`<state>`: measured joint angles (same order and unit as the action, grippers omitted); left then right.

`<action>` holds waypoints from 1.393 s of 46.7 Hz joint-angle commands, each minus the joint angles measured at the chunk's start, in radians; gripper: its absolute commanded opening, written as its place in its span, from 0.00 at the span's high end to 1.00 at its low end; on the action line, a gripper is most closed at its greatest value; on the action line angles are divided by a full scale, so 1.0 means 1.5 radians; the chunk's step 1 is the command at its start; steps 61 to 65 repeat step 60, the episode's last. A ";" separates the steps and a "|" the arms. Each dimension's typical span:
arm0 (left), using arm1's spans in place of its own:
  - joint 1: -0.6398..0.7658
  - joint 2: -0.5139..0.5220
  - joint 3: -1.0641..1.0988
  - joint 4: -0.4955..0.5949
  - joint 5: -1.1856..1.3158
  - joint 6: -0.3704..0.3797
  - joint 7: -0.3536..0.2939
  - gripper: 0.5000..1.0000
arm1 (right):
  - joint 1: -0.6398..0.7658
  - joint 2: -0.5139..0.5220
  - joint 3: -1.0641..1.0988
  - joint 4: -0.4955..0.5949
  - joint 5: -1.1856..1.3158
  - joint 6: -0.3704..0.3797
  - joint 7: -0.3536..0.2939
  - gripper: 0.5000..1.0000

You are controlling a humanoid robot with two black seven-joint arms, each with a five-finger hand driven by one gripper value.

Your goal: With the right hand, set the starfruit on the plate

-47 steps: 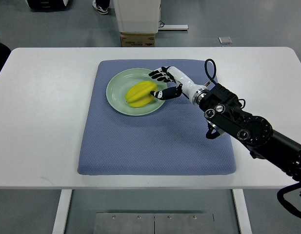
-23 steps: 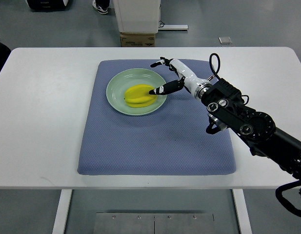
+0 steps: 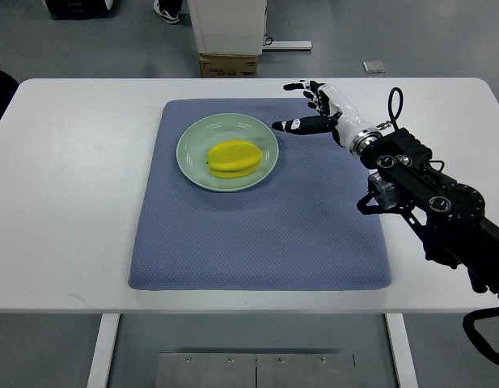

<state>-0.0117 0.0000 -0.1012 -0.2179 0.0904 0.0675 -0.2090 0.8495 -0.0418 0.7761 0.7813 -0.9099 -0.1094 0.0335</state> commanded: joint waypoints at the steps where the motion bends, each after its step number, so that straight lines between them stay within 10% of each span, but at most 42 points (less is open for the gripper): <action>1: 0.000 0.000 0.000 0.000 0.000 0.000 0.000 0.00 | -0.026 -0.002 0.038 0.000 0.000 -0.004 0.000 0.00; 65: 0.001 0.000 0.000 0.000 0.000 0.000 0.000 0.00 | -0.177 -0.021 0.305 0.010 0.153 -0.026 0.044 0.00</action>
